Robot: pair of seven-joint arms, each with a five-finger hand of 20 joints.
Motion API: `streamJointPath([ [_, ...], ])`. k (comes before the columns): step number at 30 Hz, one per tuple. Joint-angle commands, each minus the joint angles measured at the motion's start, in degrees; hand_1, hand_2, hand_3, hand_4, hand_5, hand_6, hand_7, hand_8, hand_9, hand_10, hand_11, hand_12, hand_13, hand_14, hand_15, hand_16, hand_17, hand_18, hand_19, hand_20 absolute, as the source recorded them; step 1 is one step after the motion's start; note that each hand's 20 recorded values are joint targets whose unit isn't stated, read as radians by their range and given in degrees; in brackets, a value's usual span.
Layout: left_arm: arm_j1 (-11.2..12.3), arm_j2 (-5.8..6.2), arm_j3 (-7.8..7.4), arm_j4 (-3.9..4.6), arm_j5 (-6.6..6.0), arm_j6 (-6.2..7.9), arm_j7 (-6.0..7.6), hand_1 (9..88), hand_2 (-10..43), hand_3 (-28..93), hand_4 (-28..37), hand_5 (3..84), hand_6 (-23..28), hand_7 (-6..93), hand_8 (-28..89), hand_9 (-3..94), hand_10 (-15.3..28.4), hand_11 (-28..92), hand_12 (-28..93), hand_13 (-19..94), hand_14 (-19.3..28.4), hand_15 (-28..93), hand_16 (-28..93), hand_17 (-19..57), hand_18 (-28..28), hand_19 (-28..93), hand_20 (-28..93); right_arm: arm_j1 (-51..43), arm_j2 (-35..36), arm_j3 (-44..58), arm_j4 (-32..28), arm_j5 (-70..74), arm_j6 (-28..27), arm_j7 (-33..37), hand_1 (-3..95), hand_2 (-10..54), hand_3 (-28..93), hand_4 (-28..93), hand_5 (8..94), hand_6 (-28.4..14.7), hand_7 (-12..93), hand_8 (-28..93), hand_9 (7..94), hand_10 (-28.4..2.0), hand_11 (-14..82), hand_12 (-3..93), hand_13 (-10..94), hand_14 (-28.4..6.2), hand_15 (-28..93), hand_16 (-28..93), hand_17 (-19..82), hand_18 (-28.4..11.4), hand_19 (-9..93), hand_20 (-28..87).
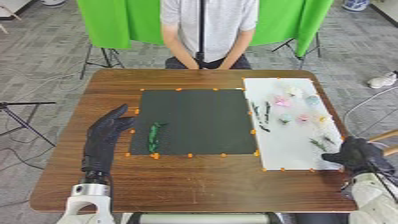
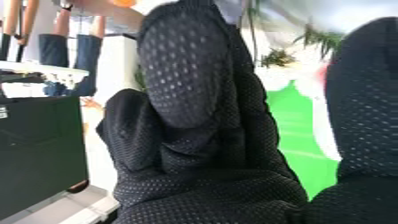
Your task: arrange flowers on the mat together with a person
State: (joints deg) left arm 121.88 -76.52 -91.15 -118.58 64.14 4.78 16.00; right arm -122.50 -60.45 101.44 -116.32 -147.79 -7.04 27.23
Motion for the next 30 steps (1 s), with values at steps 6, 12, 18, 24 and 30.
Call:
streamJointPath([
  [6,0.66,0.07,0.01,-0.08,0.22,-0.35,-1.17,26.2,-4.9,67,-17.2,48.7,2.4,13.9,-6,51.1,14.8,25,17,38,18.1,33,3,3.9,14.3,16,20,0.80,-0.16,-3.62,3.29,4.08,6.68,1.23,78.4,-9.5,-14,20,81.9,-1.4,19,16,92.6,-10.5,26.9,22.1,94,-1.1,54,20,62,-14.6,93,55],
  [12,0.66,-0.19,-0.16,-0.03,0.18,-1.01,-1.92,26.1,-4.9,67,-17.1,48.5,2.4,13.9,-6,51.1,14.7,25,17,38,18.1,33,3,3.7,14.4,16,20,1.52,-1.54,-2.97,2.38,11.51,9.27,2.71,89.3,-9.5,-28,40,86.2,-0.9,20,19,93.7,-9.2,31.5,25.3,94,-0.6,59,17,65,-14.2,93,56],
  [18,0.84,-0.23,-0.53,-0.19,0.35,-1.63,-2.45,26.1,-4.9,67,-17.2,48.2,2.5,13.7,-6,50.6,14.6,24,17,37,18.1,33,3,3.5,14.4,16,20,2.47,-3.51,-0.79,-1.82,18.95,12.41,4.07,89.9,-9.5,-28,41,86.4,-1.1,21,19,93.7,-9.3,32.4,24.7,94,-0.4,60,17,66,-13.9,93,56],
  [24,0.69,-0.40,-0.67,-0.04,0.39,-2.36,-3.05,26.0,-4.9,67,-17.1,48.0,2.6,13.4,-6,50.5,14.7,24,17,37,18.0,32,3,3.4,14.4,16,19,4.84,-4.37,-0.29,-6.32,24.43,17.03,3.18,90.2,-9.5,-28,41,86.5,-1.5,21,19,93.7,-9.5,33.2,24.2,94,-0.2,60,17,66,-13.7,93,55],
  [30,1.10,-0.06,-2.43,0.45,0.31,-2.91,-3.06,25.8,-5.0,67,-17.0,47.7,2.6,13.1,-6,50.2,14.7,24,17,37,18.0,32,3,3.3,14.5,15,19,7.29,-5.74,-2.41,-10.35,29.26,18.88,0.65,90.6,-9.5,-28,42,86.6,-1.6,21,18,93.7,-9.7,34.4,23.5,94,-0.1,61,16,67,-13.4,93,55],
])
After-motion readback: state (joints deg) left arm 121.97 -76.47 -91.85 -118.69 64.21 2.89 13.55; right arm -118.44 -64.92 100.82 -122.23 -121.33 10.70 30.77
